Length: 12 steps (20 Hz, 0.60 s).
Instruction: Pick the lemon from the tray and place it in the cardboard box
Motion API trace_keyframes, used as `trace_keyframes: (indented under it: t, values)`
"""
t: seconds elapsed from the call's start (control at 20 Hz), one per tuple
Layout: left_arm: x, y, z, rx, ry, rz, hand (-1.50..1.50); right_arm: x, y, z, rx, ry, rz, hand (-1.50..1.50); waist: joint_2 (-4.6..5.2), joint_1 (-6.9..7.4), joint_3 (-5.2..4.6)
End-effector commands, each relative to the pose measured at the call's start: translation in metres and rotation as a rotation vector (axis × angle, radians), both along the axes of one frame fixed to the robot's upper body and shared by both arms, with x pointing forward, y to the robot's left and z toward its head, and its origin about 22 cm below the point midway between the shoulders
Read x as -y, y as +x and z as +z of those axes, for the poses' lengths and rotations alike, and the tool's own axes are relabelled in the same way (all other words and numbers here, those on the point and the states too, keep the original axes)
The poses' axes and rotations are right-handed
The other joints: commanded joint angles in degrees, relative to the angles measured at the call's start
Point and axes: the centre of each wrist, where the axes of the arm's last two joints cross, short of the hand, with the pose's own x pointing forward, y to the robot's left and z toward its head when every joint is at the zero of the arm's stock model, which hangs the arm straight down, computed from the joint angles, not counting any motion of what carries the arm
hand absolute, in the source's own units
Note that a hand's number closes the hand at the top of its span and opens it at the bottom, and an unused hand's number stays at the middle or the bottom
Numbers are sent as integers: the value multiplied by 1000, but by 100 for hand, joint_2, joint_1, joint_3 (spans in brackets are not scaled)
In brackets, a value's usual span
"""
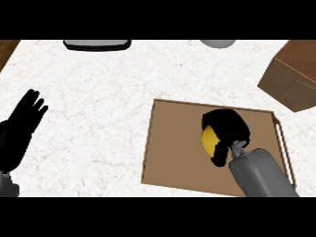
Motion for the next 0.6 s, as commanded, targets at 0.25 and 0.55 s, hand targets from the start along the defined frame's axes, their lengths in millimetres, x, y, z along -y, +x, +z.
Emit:
trace_keyframes:
  t: [0.25,0.55]
  values:
    - [6,-4,5,-6,2,-5,0,39,45,-19,0,45,76,150,8,32,2]
    - [-2,-13,14,-8,5,22,0,25,43,26,188,64,61,150,-4,24,0]
